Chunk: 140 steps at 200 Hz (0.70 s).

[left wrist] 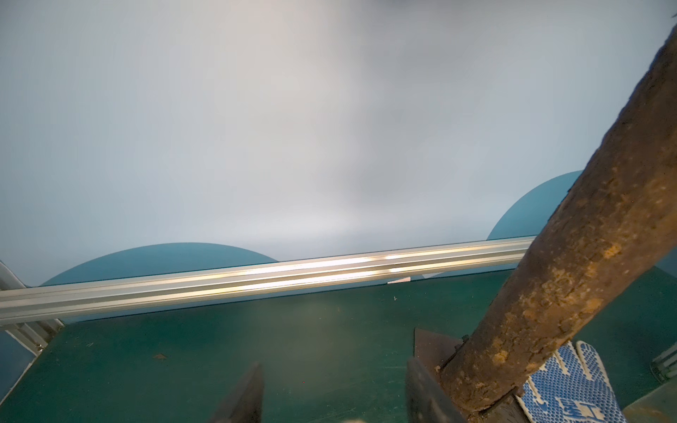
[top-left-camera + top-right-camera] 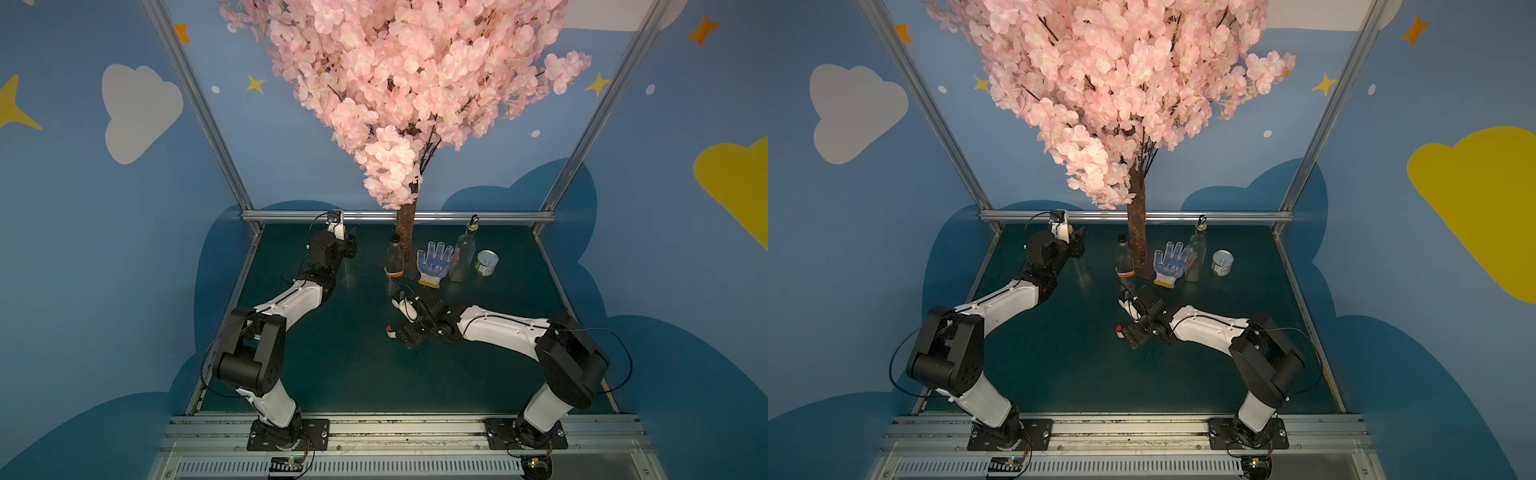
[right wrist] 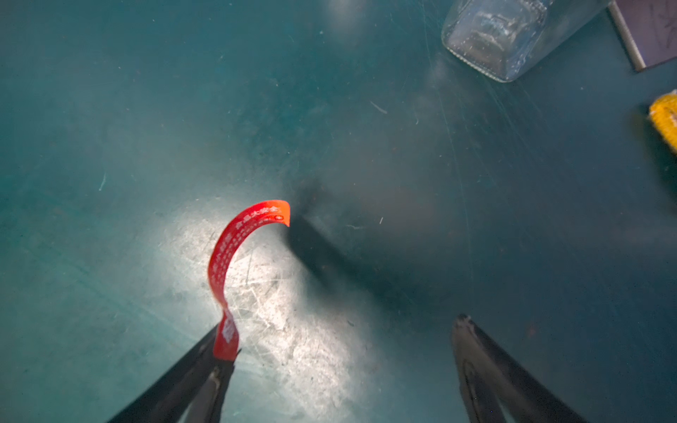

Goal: Remove the label from the bottle
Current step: Place the bottle at the center of the board.

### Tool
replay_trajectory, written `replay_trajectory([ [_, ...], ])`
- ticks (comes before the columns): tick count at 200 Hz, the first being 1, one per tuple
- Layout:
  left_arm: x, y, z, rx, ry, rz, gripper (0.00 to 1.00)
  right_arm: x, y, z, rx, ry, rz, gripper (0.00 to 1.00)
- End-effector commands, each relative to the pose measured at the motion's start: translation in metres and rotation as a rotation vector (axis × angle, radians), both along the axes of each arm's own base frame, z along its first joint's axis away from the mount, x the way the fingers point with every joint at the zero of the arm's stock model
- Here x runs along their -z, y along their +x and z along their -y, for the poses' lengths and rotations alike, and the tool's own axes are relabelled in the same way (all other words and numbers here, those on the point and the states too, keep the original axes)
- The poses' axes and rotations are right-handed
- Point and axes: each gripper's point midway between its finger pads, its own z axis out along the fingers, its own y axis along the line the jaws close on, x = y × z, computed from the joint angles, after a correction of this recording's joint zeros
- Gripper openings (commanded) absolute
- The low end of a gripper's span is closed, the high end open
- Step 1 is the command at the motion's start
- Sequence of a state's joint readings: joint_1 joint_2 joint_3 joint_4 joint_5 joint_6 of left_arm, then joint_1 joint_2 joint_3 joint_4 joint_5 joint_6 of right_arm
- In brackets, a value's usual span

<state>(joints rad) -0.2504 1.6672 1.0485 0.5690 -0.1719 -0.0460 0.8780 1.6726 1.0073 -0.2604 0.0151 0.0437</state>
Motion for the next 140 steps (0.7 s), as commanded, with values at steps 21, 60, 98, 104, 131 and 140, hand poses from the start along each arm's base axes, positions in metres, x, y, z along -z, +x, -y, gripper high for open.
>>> replay_trajectory([
  [21,-0.038,-0.018,-0.011,-0.033,-0.027,0.072,0.73,-0.006,0.001,-0.002,-0.012,0.027,0.006,0.91],
  [60,-0.077,-0.055,-0.034,-0.100,-0.071,0.057,0.77,-0.019,-0.004,-0.009,-0.033,0.074,-0.004,0.92],
  [98,-0.083,-0.116,-0.027,-0.001,-0.223,-0.053,0.76,-0.032,-0.012,-0.012,-0.046,0.122,-0.036,0.92],
  [104,-0.076,-0.126,-0.024,0.019,-0.260,-0.081,0.76,-0.034,-0.013,-0.012,-0.043,0.130,-0.039,0.92],
  [131,-0.043,-0.169,-0.010,0.069,-0.376,-0.193,0.75,-0.042,-0.014,-0.012,-0.028,0.159,-0.051,0.92],
  [140,-0.030,-0.181,-0.001,0.089,-0.389,-0.234,0.75,-0.044,-0.014,-0.012,-0.024,0.165,-0.053,0.92],
])
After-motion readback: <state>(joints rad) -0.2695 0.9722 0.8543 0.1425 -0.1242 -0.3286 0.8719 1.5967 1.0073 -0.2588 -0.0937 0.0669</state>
